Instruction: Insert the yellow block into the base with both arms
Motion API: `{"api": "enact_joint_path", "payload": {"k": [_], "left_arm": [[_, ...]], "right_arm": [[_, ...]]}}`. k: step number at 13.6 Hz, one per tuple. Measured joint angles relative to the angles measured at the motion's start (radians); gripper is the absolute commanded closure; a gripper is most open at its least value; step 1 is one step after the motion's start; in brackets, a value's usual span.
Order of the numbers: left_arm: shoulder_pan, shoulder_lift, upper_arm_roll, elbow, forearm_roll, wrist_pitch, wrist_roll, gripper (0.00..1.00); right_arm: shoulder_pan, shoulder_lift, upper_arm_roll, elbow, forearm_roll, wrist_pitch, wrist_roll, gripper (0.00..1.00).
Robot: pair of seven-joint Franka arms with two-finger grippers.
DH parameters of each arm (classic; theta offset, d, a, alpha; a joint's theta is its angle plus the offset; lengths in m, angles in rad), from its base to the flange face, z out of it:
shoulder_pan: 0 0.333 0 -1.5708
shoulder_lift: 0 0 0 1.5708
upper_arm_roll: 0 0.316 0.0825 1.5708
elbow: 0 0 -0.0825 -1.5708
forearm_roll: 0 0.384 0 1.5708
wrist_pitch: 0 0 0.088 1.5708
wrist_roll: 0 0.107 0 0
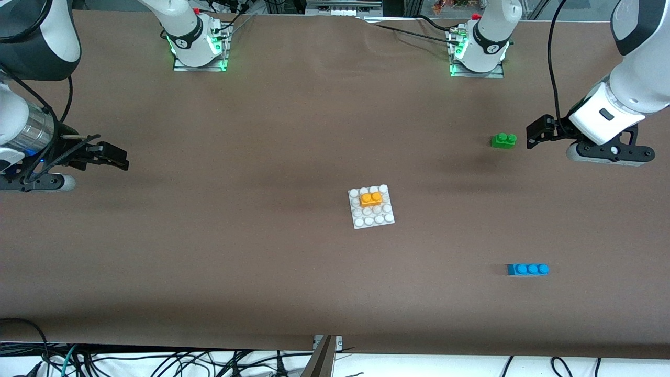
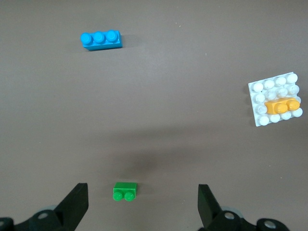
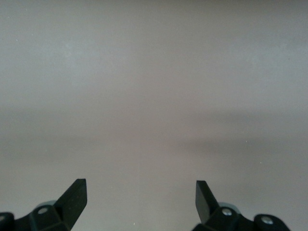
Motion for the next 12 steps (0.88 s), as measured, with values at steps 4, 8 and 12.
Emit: {"api": "enact_joint_path", "payload": {"k": [4, 8, 12], "left_arm": [[0.0, 0.0, 0.0, -0.001, 0.0, 0.001, 0.0, 0.0], [0.0, 0.0, 0.018, -0.002, 0.0, 0.001, 0.001, 0.0], [0.0, 0.003, 0.027, 0.005, 0.0, -0.021, 0.003, 0.0]], "right_arm": [[0.0, -0.005, 0.0, 0.0, 0.0, -0.026, 0.0, 0.0], [0.0, -0.013, 0.0, 0.0, 0.0, -0.036, 0.0, 0.0], [0.0, -0.013, 0.0, 0.0, 0.0, -0.037, 0.0, 0.0]]}}
